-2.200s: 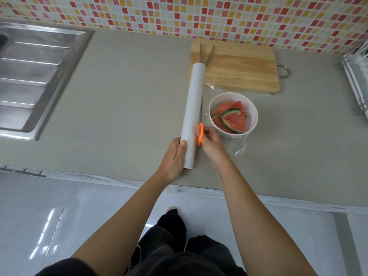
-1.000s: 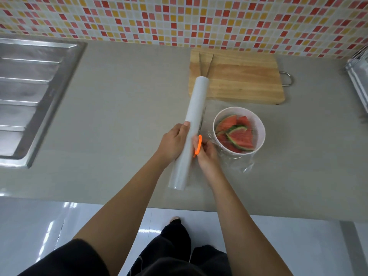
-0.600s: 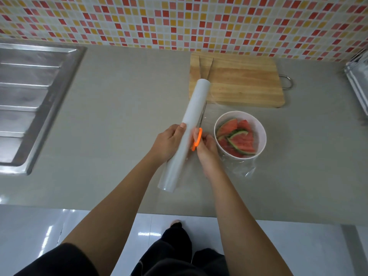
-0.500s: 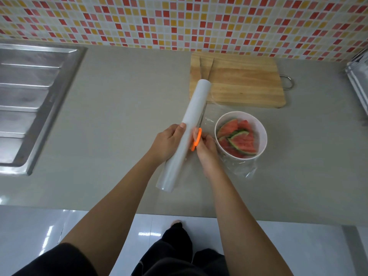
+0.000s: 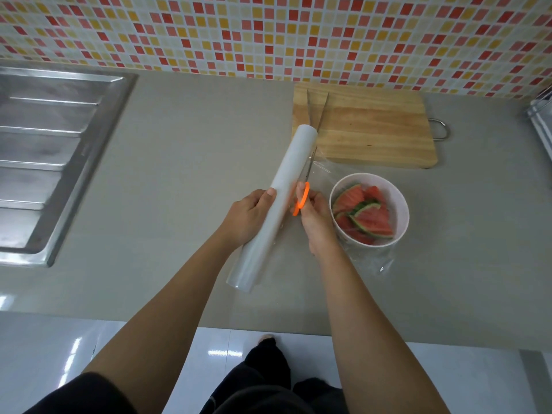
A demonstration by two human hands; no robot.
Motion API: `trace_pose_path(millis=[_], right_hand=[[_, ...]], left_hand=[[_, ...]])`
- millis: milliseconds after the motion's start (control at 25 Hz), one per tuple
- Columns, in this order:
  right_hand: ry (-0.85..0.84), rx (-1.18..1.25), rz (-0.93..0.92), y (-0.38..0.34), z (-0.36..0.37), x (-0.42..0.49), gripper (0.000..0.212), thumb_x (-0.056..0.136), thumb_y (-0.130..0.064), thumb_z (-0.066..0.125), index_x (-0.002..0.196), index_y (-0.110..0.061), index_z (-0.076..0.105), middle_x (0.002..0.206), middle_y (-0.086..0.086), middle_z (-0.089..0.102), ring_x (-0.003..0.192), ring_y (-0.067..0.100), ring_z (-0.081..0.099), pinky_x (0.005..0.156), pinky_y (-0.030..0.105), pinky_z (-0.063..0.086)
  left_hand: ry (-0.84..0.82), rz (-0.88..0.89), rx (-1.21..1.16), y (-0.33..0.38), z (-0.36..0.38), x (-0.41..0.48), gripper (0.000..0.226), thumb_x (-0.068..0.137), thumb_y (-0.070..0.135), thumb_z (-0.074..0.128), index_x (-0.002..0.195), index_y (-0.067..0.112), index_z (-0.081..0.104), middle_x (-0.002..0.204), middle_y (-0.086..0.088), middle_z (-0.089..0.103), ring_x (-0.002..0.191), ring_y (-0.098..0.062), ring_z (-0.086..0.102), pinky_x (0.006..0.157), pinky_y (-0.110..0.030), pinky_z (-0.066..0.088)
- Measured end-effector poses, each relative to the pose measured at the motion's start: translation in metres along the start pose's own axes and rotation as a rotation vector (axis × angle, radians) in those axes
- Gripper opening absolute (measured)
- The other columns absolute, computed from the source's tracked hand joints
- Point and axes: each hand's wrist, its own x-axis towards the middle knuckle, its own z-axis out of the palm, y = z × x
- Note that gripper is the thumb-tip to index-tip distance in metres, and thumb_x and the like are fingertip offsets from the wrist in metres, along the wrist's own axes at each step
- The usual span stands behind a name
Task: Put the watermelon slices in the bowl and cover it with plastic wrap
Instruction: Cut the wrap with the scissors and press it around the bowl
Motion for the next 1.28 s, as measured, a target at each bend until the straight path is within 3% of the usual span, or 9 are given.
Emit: trace_pose_path(millis=[160,320,560,720,880,1040,1280], right_hand=[[-0.036,-0.073,0.01,-0.007,0.003,0.007,0.044,0.083,-0.06,0.045,0.065,-0.021,0.05,0.064,-0.006,0.047,0.052,0.0,0.041,0.05,0.012,0.031],[-0.007,-0.103,0.026,-0.014,0.007,0.02,0.047,0.087,-0.059,0.044,0.073,-0.015,0.047,0.062,-0.001,0.038,0.05,0.006,0.033,0.054,0.021,0.025],[0.058,-0.055,0.004,-0.024,0.019,0.028,0.046,0.089,-0.051,0.048,0.056,-0.02,0.044,0.046,-0.014,0.046,0.035,-0.005,0.04,0.043,0.007,0.033],[0.03,-0.134,0.066,-0.018,0.026,0.014,0.049,0.084,-0.065,0.041,0.066,-0.02,0.052,0.06,-0.004,0.05,0.046,0.001,0.044,0.059,0.023,0.032],[0.078,-0.114,0.135,0.015,0.024,-0.028,0.049,0.073,-0.067,0.042,0.067,-0.019,0.051,0.062,-0.002,0.049,0.055,0.008,0.045,0.057,0.023,0.035],[0.035,-0.105,0.198,0.018,0.023,-0.034,0.051,0.065,-0.071,0.044,0.068,-0.02,0.048,0.063,-0.005,0.051,0.058,0.008,0.047,0.058,0.023,0.035],[0.052,-0.082,0.211,-0.015,0.026,0.014,0.053,0.065,-0.076,0.047,0.056,-0.024,0.057,0.063,-0.009,0.059,0.061,0.012,0.05,0.053,0.027,0.032]], left_hand=[[-0.005,-0.01,0.022,-0.002,-0.006,0.0,0.032,0.094,0.055,0.035,0.084,0.037,0.058,0.084,0.018,0.06,0.079,0.003,0.055,0.064,-0.015,0.036],[-0.017,0.011,0.051,-0.008,-0.012,-0.003,0.032,0.094,0.055,0.035,0.083,0.037,0.059,0.084,0.016,0.063,0.08,0.001,0.057,0.065,-0.018,0.038],[-0.015,0.029,0.072,-0.016,-0.024,-0.006,0.032,0.095,0.054,0.034,0.089,0.037,0.06,0.087,0.015,0.062,0.082,-0.004,0.058,0.068,-0.02,0.04],[-0.003,0.008,0.022,-0.015,-0.028,-0.002,0.039,0.094,0.056,0.034,0.091,0.032,0.064,0.091,0.012,0.065,0.087,-0.008,0.059,0.074,-0.022,0.044],[-0.007,-0.001,0.01,-0.012,-0.027,0.004,0.045,0.094,0.057,0.034,0.091,0.025,0.065,0.09,0.01,0.067,0.088,-0.01,0.06,0.073,-0.019,0.044],[-0.022,-0.017,0.007,-0.014,-0.029,0.003,0.045,0.093,0.057,0.034,0.089,0.025,0.065,0.094,0.001,0.069,0.091,-0.018,0.061,0.082,-0.03,0.046],[-0.022,-0.009,0.04,-0.013,-0.034,-0.001,0.041,0.094,0.057,0.034,0.079,0.03,0.061,0.085,0.006,0.065,0.081,-0.014,0.058,0.07,-0.028,0.043]])
